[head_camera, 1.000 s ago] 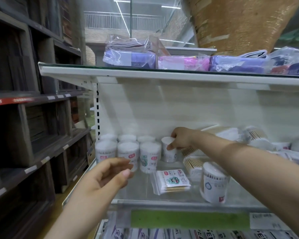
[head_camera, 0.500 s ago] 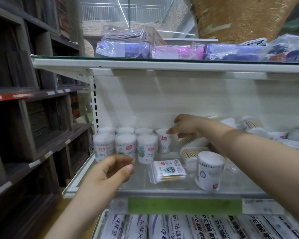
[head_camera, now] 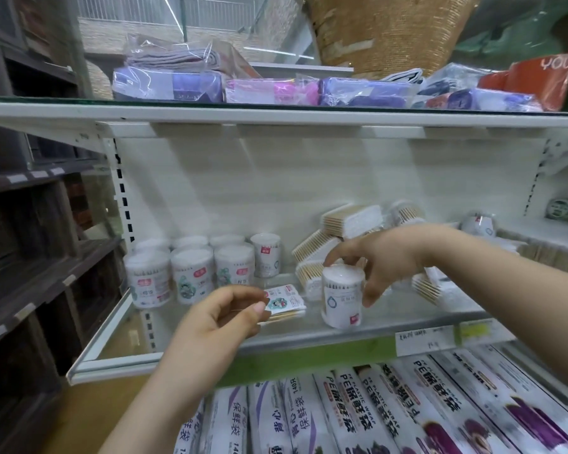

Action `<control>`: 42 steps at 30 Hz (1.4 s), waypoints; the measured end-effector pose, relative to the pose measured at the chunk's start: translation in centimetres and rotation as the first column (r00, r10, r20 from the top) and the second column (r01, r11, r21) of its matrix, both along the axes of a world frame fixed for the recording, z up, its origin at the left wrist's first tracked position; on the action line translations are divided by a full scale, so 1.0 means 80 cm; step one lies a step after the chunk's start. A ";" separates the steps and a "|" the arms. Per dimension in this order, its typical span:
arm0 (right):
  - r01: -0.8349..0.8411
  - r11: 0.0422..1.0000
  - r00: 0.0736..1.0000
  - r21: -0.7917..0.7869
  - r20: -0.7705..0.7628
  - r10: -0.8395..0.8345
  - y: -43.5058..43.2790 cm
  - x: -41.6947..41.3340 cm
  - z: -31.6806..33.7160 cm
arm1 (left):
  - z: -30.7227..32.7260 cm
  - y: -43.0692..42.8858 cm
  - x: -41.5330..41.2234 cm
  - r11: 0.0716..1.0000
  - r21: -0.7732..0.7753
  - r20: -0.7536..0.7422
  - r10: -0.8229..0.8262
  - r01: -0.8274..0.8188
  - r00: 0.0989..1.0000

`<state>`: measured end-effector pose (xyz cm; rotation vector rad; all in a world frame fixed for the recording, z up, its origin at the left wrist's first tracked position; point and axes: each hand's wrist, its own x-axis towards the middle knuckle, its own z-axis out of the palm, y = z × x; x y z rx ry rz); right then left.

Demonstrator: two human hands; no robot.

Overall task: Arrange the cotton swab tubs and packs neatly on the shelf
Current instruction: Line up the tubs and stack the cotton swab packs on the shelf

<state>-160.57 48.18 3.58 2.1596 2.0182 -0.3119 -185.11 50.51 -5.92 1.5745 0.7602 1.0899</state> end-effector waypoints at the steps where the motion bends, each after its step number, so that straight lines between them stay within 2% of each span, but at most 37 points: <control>1: 0.011 1.000 0.999 0.026 -0.042 -0.010 0.000 0.004 -0.004 | -0.001 0.000 0.002 1.000 -0.009 0.009 -0.008 0.008 1.000; 5: 0.098 0.990 0.951 0.099 -0.301 -0.064 0.001 0.007 -0.021 | -0.007 0.003 0.008 0.999 -0.034 0.031 -0.035 0.036 0.999; 10: 0.134 0.957 0.888 0.258 -0.460 -0.001 -0.009 -0.006 -0.019 | -0.008 0.004 0.013 0.998 -0.048 0.001 -0.044 0.044 0.999; 14: 0.239 0.920 0.661 0.312 -0.746 0.082 -0.017 -0.025 0.002 | -0.001 0.004 0.022 0.994 0.113 -0.103 0.001 0.011 0.995; 16: 0.270 0.915 0.547 0.300 -0.830 0.111 -0.020 -0.036 0.008 | 0.006 0.001 0.025 0.985 0.174 -0.159 0.032 -0.004 0.987; 18: 0.276 0.918 0.484 0.286 -0.866 0.124 -0.022 -0.047 0.011 | 0.011 -0.003 0.027 0.983 0.184 -0.159 0.042 -0.012 0.986; 20: 0.255 0.926 0.455 0.280 -0.879 0.141 -0.022 -0.055 0.012 | 0.012 -0.006 0.029 0.988 0.150 -0.086 0.039 -0.026 0.996; 23: 0.232 0.931 0.437 0.282 -0.885 0.159 -0.023 -0.064 0.012 | 0.012 -0.008 0.032 0.999 0.036 0.086 0.019 -0.022 0.996; 26: 0.245 0.929 0.395 0.279 -0.903 0.167 -0.020 -0.069 0.009 | 0.014 -0.009 0.031 0.988 -0.124 0.321 -0.050 0.094 0.946; 29: 0.235 0.939 0.344 0.252 -0.925 0.162 -0.017 -0.072 0.004 | 0.023 -0.008 0.024 0.978 -0.164 0.449 -0.043 0.130 0.893; 32: 0.194 0.961 0.293 0.196 -0.947 0.134 -0.019 -0.071 -0.005 | 0.031 -0.003 0.015 0.971 -0.184 0.513 -0.035 0.150 0.858; 38: 0.181 0.979 0.124 0.092 -0.990 0.070 -0.028 -0.093 -0.046 | 0.048 0.009 0.012 0.971 -0.195 0.570 -0.001 0.136 0.822; 42: 0.163 0.984 0.034 0.066 -0.998 0.061 -0.028 -0.119 -0.070 | 0.053 0.010 0.018 0.961 -0.216 0.548 -0.024 0.170 0.836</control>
